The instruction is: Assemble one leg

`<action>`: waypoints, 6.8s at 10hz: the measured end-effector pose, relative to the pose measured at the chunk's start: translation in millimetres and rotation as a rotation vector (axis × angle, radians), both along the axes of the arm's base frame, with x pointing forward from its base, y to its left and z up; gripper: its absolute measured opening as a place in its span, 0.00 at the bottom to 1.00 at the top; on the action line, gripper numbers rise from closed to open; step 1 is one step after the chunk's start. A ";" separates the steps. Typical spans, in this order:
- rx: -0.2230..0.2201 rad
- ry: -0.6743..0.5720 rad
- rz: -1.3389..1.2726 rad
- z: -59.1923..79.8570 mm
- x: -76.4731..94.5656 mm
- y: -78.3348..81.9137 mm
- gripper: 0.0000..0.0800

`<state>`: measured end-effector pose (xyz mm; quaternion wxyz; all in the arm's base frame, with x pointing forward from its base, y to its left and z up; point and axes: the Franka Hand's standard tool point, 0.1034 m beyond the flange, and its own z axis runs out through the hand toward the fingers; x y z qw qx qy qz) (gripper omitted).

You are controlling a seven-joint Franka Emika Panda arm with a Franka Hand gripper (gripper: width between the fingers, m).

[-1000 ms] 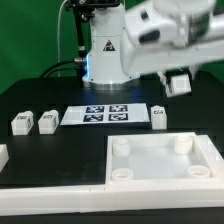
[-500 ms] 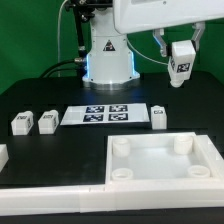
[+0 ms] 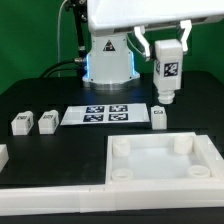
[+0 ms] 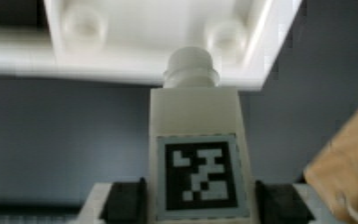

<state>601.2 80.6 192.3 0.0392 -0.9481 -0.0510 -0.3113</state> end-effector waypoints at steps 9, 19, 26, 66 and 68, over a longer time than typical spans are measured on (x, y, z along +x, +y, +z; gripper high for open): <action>0.016 -0.026 0.010 -33.0 16.0 13.0 0.36; 0.041 0.038 0.006 -94.9 20.7 33.5 0.36; 0.032 0.022 0.011 -99.0 16.6 30.6 0.36; 0.053 0.692 0.056 -101.6 25.6 32.3 0.81; 0.053 0.692 0.056 -101.7 25.6 31.9 0.75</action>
Offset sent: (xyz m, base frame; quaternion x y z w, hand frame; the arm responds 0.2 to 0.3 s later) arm 0.0000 0.0000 0.0000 0.0000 0.0000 0.0000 1.0000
